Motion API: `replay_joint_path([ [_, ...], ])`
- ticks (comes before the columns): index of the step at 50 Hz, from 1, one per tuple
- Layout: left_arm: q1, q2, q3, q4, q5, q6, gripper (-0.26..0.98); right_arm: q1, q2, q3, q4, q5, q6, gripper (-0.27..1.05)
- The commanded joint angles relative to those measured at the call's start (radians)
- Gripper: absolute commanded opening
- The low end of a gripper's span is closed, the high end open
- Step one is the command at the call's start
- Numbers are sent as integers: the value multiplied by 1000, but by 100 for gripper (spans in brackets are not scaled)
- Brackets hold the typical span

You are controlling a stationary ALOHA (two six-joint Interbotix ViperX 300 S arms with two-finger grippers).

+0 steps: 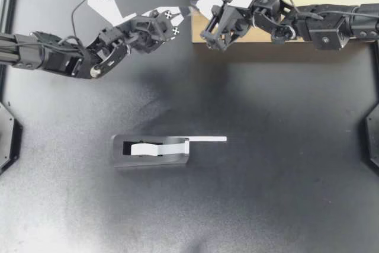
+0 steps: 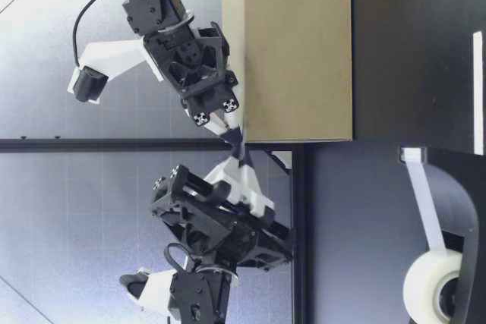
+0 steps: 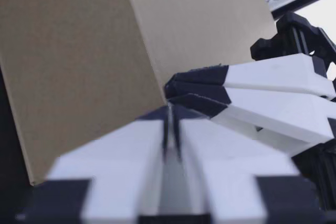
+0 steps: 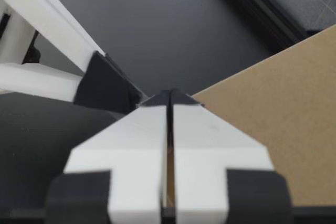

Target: Cut a small piece of tape from the tape dispenser then place it on the cardboard box's edge.

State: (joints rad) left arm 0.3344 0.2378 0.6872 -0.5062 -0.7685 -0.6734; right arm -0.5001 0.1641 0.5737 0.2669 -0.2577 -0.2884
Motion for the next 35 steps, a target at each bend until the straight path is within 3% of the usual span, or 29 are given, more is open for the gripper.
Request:
replay_joint_path([
  [1, 6, -17, -6, 0, -5, 3, 29, -11, -12, -20, -2, -2, -2, -13],
  [6, 6, -18, -6, 0, -5, 3, 47, -11, -12, -20, -2, 0, -2, -13],
  [20, 5, -38, 17, 0, -5, 8, 42, -11, -54, -21, -2, -5, 2, -13],
  [35, -31, -144, 121, 11, -5, 106, 42, 29, -193, -3, -2, 0, 9, -13],
])
